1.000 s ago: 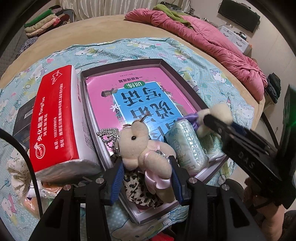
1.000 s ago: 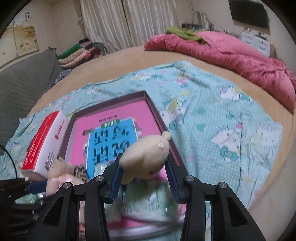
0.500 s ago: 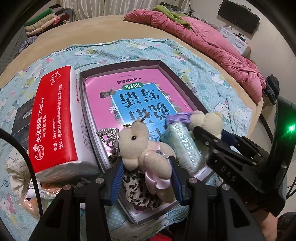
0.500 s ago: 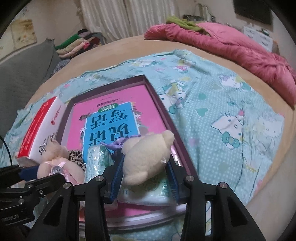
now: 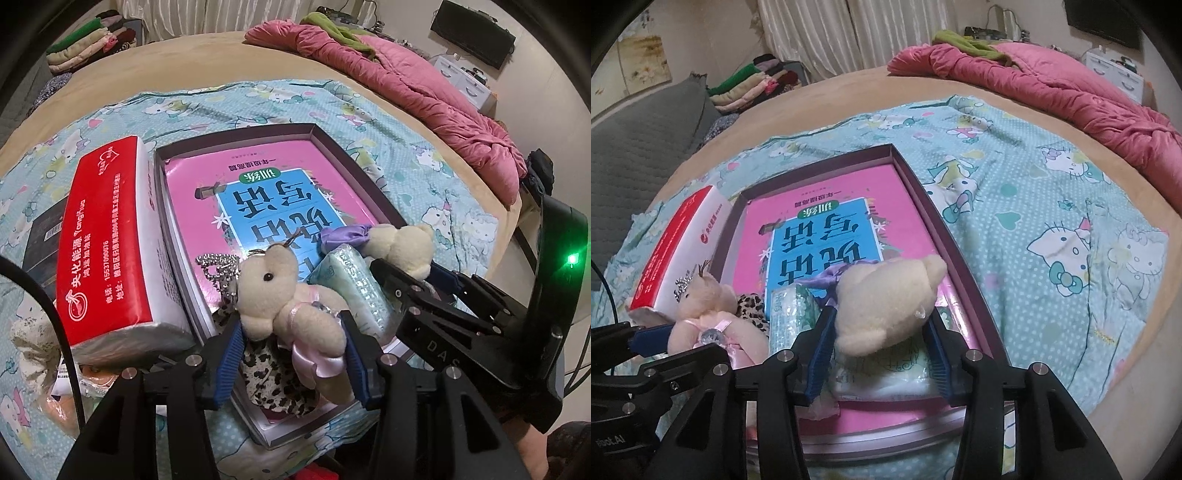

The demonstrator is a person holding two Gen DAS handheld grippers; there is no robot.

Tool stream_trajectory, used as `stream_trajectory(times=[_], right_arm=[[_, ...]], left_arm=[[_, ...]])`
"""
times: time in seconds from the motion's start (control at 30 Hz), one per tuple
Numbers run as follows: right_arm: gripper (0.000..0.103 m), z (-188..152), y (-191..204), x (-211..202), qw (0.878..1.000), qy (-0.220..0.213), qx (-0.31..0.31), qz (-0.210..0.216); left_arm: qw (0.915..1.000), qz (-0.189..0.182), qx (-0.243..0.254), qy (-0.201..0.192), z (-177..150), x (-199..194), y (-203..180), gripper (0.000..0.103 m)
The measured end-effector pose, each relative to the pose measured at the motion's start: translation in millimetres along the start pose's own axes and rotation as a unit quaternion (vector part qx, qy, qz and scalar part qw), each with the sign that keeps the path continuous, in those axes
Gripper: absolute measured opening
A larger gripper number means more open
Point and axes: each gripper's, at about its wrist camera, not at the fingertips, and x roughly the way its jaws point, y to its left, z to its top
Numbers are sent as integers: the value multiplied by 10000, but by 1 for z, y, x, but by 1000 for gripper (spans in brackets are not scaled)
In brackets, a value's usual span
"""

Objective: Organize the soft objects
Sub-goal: 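Open both tools to release the beige bears onto the pink tray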

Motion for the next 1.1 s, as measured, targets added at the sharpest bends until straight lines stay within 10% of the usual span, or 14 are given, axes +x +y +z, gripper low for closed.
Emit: stream_trajectory(times=[1.1], right_arm=[[71,5,-7,-26,9986,-424,243,-183]], left_arm=[[9997,170,-193,-54,2,-12,19,63]])
